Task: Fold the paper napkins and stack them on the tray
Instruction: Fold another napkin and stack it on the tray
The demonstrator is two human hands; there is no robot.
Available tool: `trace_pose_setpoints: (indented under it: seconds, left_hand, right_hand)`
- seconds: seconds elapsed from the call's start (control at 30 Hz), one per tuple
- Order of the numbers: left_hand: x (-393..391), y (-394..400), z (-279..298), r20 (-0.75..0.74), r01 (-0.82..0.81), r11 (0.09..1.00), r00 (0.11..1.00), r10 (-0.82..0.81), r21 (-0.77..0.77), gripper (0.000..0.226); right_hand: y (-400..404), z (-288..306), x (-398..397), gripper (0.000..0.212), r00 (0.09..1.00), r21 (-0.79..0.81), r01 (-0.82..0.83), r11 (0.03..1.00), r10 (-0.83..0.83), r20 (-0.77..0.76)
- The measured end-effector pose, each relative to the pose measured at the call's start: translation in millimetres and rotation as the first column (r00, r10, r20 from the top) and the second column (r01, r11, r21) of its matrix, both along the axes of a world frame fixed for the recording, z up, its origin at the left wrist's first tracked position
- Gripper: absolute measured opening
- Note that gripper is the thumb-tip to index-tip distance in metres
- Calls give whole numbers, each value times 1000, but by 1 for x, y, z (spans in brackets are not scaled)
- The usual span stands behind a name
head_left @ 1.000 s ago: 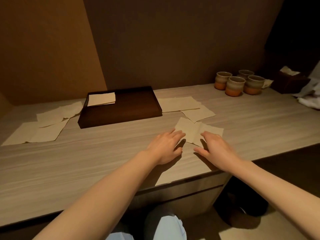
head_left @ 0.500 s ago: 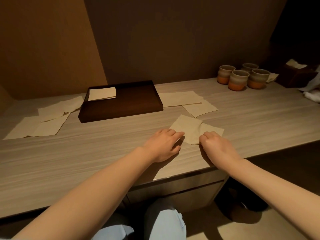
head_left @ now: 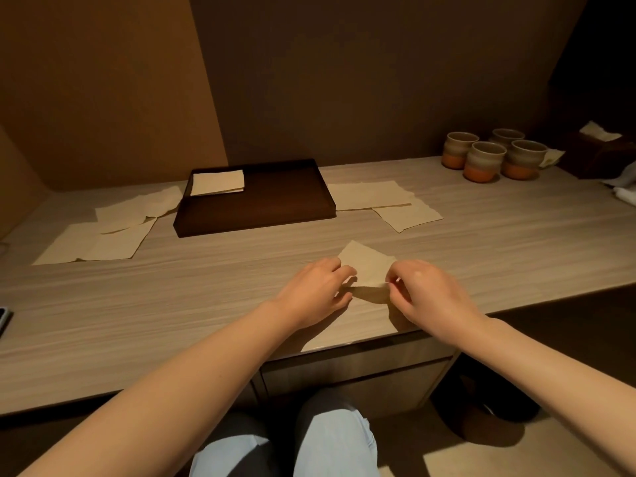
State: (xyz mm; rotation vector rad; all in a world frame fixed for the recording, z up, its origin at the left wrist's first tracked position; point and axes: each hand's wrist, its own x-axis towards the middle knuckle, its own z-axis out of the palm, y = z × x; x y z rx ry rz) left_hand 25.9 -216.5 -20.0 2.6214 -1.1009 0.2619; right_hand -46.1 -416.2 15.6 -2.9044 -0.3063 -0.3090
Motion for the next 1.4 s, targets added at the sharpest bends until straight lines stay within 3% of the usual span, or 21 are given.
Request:
trace_pose_setpoints:
  seconds: [0.1,0.23,0.47,0.6,0.77,0.87,0.93,1.07,1.2,1.4]
  left_hand:
    - [-5,17,3,0,-13,999,1000,13,-40,26]
    - [-10,51,9,-234,-169,963,965,118,-211,16]
    - [-27,113,54,-637,-412,791,770,37,-451,7]
    - [-37,140,82,-742,-465,735,665,-78,-494,22]
    - [-36,155,112,-708,-418,814,706,12,-404,14]
    - [-30,153,115,-608,-372,866,787,105,-333,12]
    - [-22,153,107,-493,-363,887,849,190,-285,11]
    - [-18,167,79,-234,-355,921,920,315,-157,44]
    - [-36,185,33,-260,-311,943,927,272,-121,49]
    - [-61,196,-7,-283,-236,971,930,235,31,47]
  right_hand:
    - [10,10,-5,13,999,66,-52,996,51,10]
    - [23,19,-6,10,995,274,-72,959,87,-43]
    - [50,34,3,10,989,591,-30,806,110,-100]
    - [72,38,3,31,978,642,-61,764,175,-116]
    - [108,41,7,29,930,688,-92,720,309,-199]
    - [129,39,15,9,907,689,-121,715,361,-215]
    - [139,34,23,9,900,668,-106,737,356,-250]
    - [143,17,42,17,897,637,83,766,221,-383]
    - [139,-2,56,19,889,572,195,797,103,-446]
    - [135,-12,65,20,893,485,163,859,80,-442]
